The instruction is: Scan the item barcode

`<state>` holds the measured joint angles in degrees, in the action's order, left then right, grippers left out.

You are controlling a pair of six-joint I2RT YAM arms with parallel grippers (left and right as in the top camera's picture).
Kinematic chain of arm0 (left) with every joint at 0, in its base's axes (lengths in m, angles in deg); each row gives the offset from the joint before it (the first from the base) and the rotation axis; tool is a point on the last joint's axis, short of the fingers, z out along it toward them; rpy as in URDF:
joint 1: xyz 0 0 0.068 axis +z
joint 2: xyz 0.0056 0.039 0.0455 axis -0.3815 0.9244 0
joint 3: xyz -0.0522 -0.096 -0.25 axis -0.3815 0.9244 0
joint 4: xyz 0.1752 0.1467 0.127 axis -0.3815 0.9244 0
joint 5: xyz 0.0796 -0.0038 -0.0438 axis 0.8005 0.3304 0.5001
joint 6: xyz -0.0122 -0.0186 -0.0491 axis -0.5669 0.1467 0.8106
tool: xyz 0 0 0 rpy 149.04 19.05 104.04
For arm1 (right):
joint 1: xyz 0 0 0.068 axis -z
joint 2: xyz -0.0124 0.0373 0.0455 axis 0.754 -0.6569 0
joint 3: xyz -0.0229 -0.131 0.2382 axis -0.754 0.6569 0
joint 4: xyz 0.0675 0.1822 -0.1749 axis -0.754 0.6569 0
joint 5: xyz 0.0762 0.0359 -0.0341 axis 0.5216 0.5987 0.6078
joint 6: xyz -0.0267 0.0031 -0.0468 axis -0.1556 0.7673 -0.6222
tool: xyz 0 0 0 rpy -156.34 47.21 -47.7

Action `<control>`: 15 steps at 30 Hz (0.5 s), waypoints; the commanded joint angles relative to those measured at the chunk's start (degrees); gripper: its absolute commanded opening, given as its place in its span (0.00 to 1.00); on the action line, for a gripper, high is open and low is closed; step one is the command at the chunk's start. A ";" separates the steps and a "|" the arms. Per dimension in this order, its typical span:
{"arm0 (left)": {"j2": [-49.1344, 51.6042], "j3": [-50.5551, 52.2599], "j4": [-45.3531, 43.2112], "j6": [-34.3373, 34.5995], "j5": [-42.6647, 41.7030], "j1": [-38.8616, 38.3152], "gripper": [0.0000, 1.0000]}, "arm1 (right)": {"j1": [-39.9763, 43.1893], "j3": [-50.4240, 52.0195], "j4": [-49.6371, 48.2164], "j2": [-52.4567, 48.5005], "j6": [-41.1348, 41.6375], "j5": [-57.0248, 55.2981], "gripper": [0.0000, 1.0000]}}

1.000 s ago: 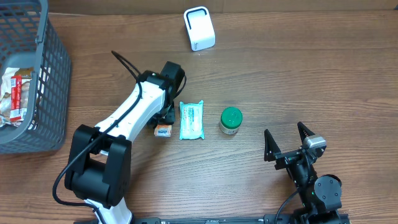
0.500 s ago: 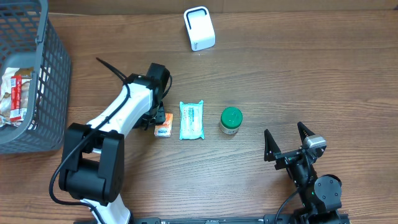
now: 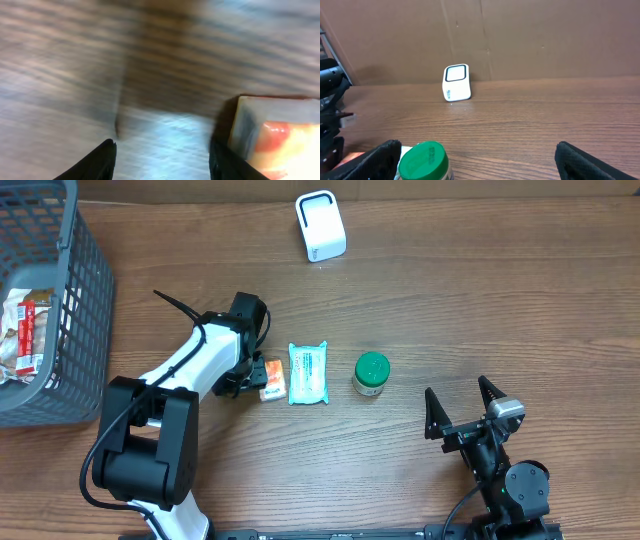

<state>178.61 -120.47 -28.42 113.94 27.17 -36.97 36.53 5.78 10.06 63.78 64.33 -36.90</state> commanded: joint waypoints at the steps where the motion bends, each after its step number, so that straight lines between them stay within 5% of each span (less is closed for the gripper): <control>1: -0.74 0.96 -2.25 -2.36 -5.03 -0.96 0.52 | 0.26 0.59 -0.31 0.52 0.02 0.07 1.00; 15: -0.74 0.96 -6.71 -3.98 -7.13 -8.28 0.55 | 0.26 0.59 -0.31 0.52 0.02 0.07 1.00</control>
<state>178.61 -119.98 -34.96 111.04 20.99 -44.29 36.53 5.78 10.06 63.78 64.33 -36.90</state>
